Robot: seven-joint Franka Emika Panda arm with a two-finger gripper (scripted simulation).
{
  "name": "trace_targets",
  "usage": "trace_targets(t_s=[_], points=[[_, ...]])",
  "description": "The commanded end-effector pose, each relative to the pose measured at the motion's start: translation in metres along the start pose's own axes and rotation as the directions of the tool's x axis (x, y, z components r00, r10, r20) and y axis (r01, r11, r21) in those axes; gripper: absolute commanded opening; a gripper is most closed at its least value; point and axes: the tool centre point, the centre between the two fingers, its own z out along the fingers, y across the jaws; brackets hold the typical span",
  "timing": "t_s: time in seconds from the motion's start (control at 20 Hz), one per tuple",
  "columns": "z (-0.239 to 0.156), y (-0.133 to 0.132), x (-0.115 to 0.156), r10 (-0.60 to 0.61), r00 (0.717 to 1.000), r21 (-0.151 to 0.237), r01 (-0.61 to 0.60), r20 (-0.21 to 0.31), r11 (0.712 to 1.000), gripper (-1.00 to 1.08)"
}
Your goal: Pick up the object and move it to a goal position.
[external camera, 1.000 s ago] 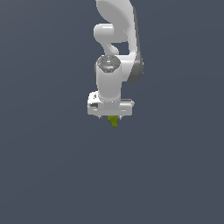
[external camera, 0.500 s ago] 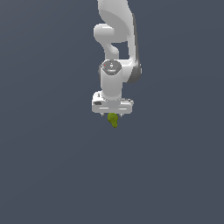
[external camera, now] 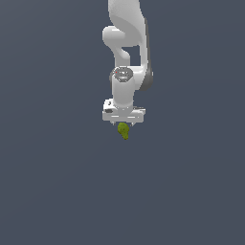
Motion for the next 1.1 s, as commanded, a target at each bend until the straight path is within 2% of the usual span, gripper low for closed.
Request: trace_targets(t_s=[0.0, 0.25, 0.7, 1.0, 1.05], points=[[0.001, 0.0, -0.002, 0.002, 1.0, 0.0, -0.002, -0.001, 1.0, 1.0], [0.005, 0.0, -0.001, 0.001, 1.0, 0.0, -0.001, 0.0, 1.0, 1.0], [0.042, 0.0, -0.003, 0.001, 1.0, 0.0, -0.001, -0.001, 1.0, 1.0], [0.051, 0.0, -0.002, 0.002, 1.0, 0.0, -0.002, -0.001, 1.0, 1.0], [0.051, 0.0, -0.002, 0.002, 1.0, 0.0, -0.002, -0.001, 1.0, -1.0]])
